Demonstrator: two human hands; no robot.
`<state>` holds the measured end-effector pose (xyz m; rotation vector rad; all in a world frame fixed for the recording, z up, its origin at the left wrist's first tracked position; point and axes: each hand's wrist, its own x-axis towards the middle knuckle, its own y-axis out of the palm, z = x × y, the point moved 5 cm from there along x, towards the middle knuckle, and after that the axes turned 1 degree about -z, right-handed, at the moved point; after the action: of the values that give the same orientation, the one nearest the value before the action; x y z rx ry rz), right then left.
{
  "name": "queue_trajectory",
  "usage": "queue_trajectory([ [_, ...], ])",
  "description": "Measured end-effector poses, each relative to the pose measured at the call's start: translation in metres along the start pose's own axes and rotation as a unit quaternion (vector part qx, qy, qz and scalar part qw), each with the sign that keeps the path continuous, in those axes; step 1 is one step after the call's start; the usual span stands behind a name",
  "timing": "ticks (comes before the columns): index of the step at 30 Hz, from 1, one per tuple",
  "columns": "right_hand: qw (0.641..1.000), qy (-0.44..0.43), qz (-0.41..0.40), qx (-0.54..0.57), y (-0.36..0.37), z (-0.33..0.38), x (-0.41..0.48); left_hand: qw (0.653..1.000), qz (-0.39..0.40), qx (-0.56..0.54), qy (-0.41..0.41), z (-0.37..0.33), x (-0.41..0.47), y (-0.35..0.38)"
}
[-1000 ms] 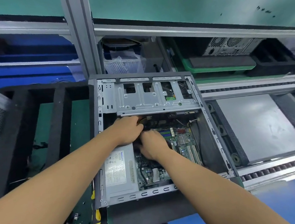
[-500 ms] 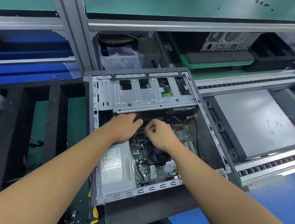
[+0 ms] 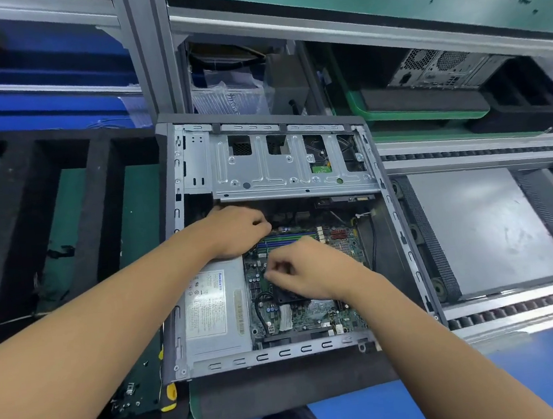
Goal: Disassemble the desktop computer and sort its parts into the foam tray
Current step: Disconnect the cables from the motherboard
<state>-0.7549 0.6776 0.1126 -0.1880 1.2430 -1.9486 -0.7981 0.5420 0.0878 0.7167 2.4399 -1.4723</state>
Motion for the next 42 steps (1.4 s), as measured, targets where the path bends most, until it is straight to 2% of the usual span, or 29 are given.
queue_trajectory([
  [3, 0.999, 0.001, -0.022, 0.042, 0.003, -0.004, 0.006, 1.000, 0.020, 0.023, -0.005, 0.001, 0.003, 0.002],
  [6, 0.993, 0.037, -0.040, 0.108, 0.003, -0.015, 0.009, 0.999, 0.025, 0.028, 0.015, -0.003, 0.001, 0.002],
  [10, 0.980, 0.080, -0.054, 0.174, 0.002, -0.031, 0.004, 0.991, 0.012, 0.066, 0.115, -0.022, -0.005, -0.005],
  [14, 0.983, 0.110, -0.040, 0.139, -0.010, -0.046, -0.008, 0.964, -0.005, 0.177, 0.197, -0.059, -0.006, 0.001],
  [18, 0.956, 0.215, 0.057, 0.193, -0.011, -0.071, -0.029, 0.940, -0.045, 0.220, 0.256, -0.089, 0.000, 0.023],
  [21, 0.926, 0.306, 0.155, 0.158, 0.008, -0.090, -0.047, 0.937, -0.010, 0.222, 0.271, -0.090, 0.007, 0.044],
  [23, 0.903, 0.354, 0.203, 0.138, 0.023, -0.099, -0.055, 0.933, -0.021, 0.216, 0.286, -0.089, 0.009, 0.054],
  [25, 0.885, 0.383, 0.213, 0.155, 0.035, -0.106, -0.061, 0.936, -0.022, 0.201, 0.289, -0.087, 0.009, 0.061],
  [29, 0.863, 0.420, 0.228, 0.164, 0.044, -0.113, -0.066, 0.938, 0.026, 0.221, 0.266, -0.084, 0.009, 0.067],
  [33, 0.850, 0.420, 0.280, 0.150, 0.044, -0.107, -0.066, 0.925, 0.027, 0.289, 0.246, -0.085, 0.010, 0.075],
  [39, 0.870, 0.351, 0.343, 0.039, 0.047, -0.092, -0.053, 0.928, 0.055, 0.314, 0.191, -0.091, 0.016, 0.083],
  [42, 0.881, 0.326, 0.344, -0.006, 0.045, -0.090, -0.050, 0.930, 0.057, 0.311, 0.186, -0.091, 0.018, 0.085],
])
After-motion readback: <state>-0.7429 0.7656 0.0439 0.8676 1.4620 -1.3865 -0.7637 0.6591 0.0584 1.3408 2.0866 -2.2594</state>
